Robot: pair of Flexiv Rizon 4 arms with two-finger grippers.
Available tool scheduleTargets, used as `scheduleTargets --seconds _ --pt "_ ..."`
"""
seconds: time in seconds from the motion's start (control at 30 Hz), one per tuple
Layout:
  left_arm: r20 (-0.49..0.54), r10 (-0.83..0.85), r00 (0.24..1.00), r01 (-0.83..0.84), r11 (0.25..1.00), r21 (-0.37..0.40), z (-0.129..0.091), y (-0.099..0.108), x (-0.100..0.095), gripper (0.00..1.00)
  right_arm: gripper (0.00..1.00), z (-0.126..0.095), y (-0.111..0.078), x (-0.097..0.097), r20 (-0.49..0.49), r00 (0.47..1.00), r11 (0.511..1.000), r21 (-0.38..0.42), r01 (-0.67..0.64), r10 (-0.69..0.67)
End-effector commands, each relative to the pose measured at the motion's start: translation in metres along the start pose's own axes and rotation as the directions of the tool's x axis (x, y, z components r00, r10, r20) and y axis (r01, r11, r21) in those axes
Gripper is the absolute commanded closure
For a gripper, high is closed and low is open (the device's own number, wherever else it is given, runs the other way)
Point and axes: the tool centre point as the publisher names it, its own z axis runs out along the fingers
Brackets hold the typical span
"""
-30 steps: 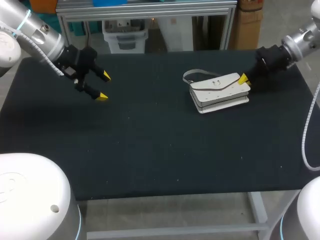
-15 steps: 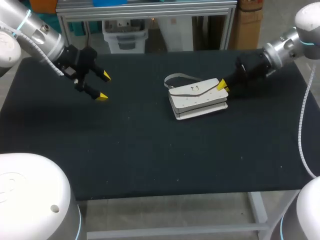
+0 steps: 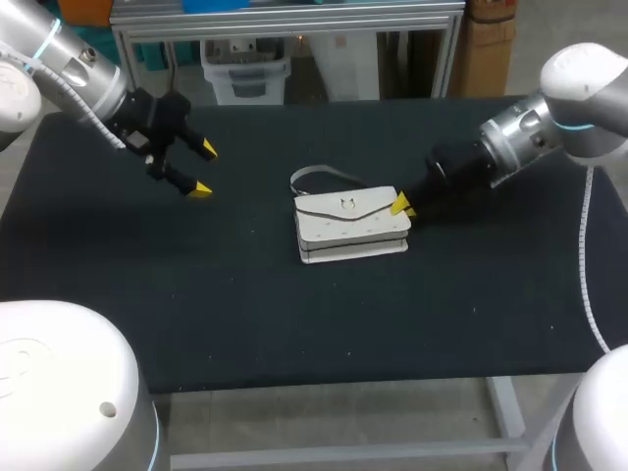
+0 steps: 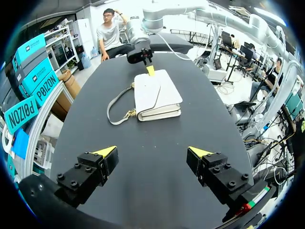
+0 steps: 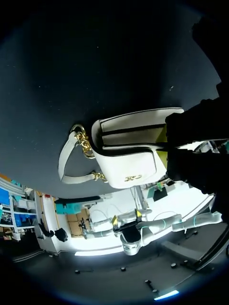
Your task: Pick up the bag, open it, inspect its contents, close it, and place it on the opposite side
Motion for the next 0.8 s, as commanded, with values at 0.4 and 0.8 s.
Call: scheduleTargets --seconds 0.4,0.8 --pt "0.002 0.001 1.000 -0.001 1.000 0.002 0.001 0.000 0.000 0.00 1.00 0.026 -0.014 0.015 0.016 1.000 0.917 -0.399 0.015 -0.009" --pt "0.002 0.001 1.000 -0.001 1.000 0.002 0.001 0.000 0.000 0.00 1.00 0.052 -0.005 0.022 -0.032 0.998 0.958 -0.283 0.044 -0.055"
